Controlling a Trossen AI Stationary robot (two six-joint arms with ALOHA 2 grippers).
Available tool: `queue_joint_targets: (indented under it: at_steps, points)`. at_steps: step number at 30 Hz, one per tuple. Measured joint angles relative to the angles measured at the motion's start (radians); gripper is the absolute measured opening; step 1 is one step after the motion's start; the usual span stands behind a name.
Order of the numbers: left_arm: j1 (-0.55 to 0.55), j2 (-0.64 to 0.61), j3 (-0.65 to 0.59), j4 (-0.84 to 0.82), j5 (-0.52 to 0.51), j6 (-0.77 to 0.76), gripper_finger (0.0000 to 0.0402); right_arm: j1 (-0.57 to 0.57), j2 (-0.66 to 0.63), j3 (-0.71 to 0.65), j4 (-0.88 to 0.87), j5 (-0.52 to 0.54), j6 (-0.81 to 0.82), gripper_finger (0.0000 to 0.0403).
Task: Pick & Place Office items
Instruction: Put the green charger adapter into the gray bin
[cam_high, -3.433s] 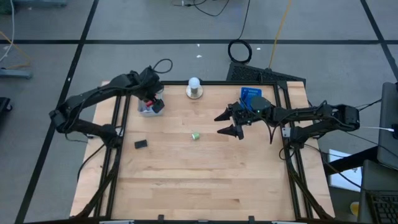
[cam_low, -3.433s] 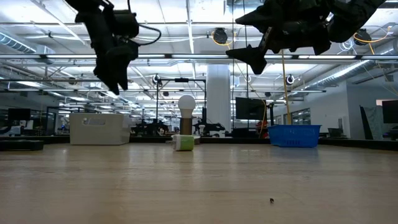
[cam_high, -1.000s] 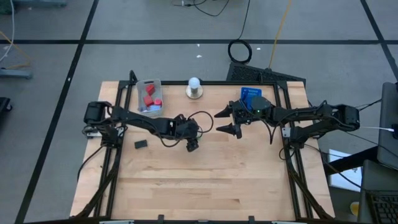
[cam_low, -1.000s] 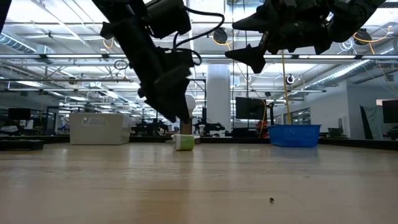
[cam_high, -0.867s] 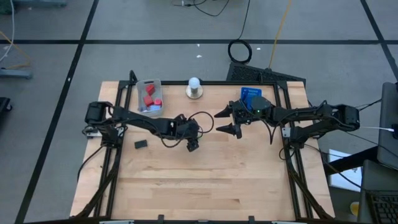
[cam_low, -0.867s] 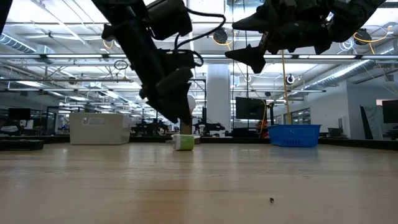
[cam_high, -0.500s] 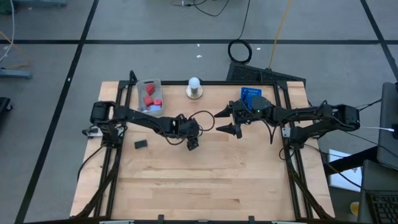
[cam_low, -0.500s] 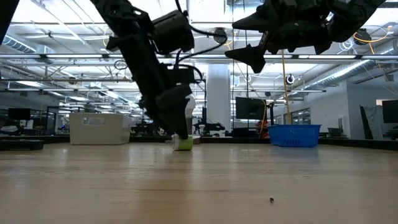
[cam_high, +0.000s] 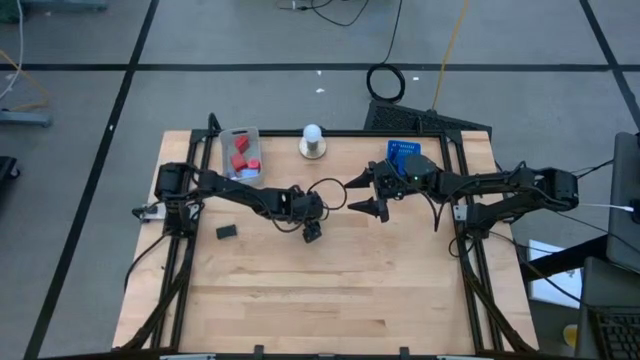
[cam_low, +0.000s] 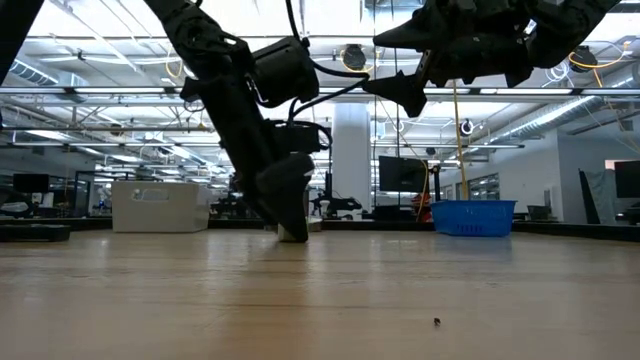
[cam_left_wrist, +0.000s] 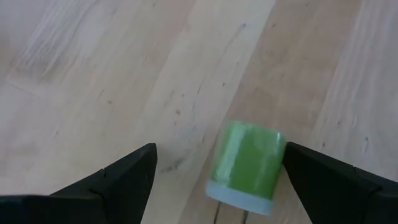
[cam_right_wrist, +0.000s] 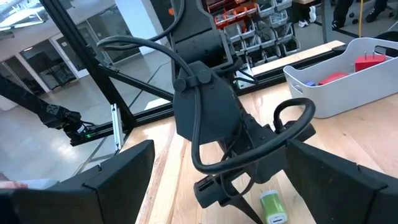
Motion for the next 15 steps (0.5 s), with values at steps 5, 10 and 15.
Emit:
queue_joint_targets:
  at_steps: [5,10,15]
  points:
    - [0.002,0.0,-0.001,0.0,0.042,0.055,0.0351,0.0,0.0,0.0,0.0,0.001,0.0,0.0352]
    - [0.003,0.0,-0.001,0.002,0.11,0.095,0.032,0.0,0.0,0.0,0.0,0.0,0.0,0.0352]
    - [0.002,0.0,-0.001,0.003,0.181,0.144,0.0229,0.001,0.0,0.0,-0.001,-0.001,0.0,0.0352]
